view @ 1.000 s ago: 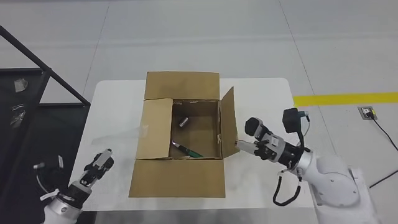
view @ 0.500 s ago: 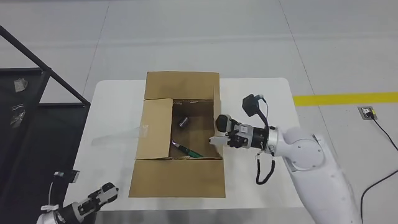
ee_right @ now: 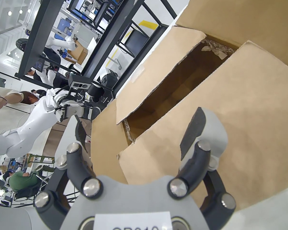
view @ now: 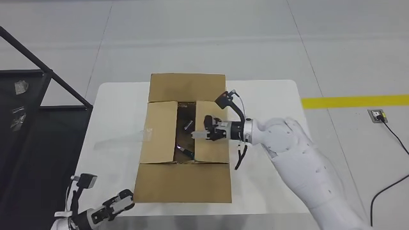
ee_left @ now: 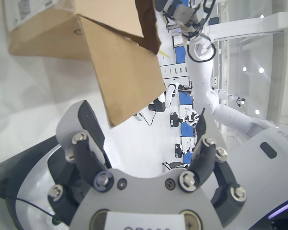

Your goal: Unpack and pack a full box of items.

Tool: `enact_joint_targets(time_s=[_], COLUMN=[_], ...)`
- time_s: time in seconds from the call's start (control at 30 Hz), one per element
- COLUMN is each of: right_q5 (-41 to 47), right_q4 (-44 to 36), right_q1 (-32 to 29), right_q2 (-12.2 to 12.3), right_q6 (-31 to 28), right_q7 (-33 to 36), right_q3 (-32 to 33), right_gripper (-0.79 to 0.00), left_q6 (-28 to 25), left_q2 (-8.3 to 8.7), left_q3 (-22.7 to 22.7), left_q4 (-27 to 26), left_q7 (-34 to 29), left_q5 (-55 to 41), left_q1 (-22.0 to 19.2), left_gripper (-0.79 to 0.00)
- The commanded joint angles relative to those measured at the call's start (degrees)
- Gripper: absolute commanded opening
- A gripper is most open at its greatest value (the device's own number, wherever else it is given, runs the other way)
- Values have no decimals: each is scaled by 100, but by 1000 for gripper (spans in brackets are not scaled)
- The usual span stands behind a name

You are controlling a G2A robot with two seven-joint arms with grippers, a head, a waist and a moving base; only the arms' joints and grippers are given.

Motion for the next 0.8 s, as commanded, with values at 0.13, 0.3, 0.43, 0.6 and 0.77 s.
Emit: enact_joint_targets(time_s=[0.13, 0.3, 0.43, 0.6, 0.77], right_q5=[26, 36, 49, -279, -590], right_q4=[436, 605, 499, -209, -868], right_q1=[133, 141, 82, -215, -515], right_q2=[-69, -83, -45, 95, 200], right_q6=[-119, -236, -474, -675, -643], right_q7=[-136, -209, -373, -757, -831], right_q3=[-214, -279, -177, 170, 402], right_gripper=[0, 0, 0, 0, 0], left_q6=[77, 193, 381, 663, 959], left_q2=[37, 50, 58, 57, 49], left_q3=[-43, -36, 16, 193, 421], left_q4=[-187, -358, -482, -581, -660], left_q7=[-42, 133, 387, 894, 1438], left_q5=[-211, -422, -437, -225, 40], left_q1=[16, -7, -94, -278, -505], left_gripper=[0, 0, 0, 0, 0])
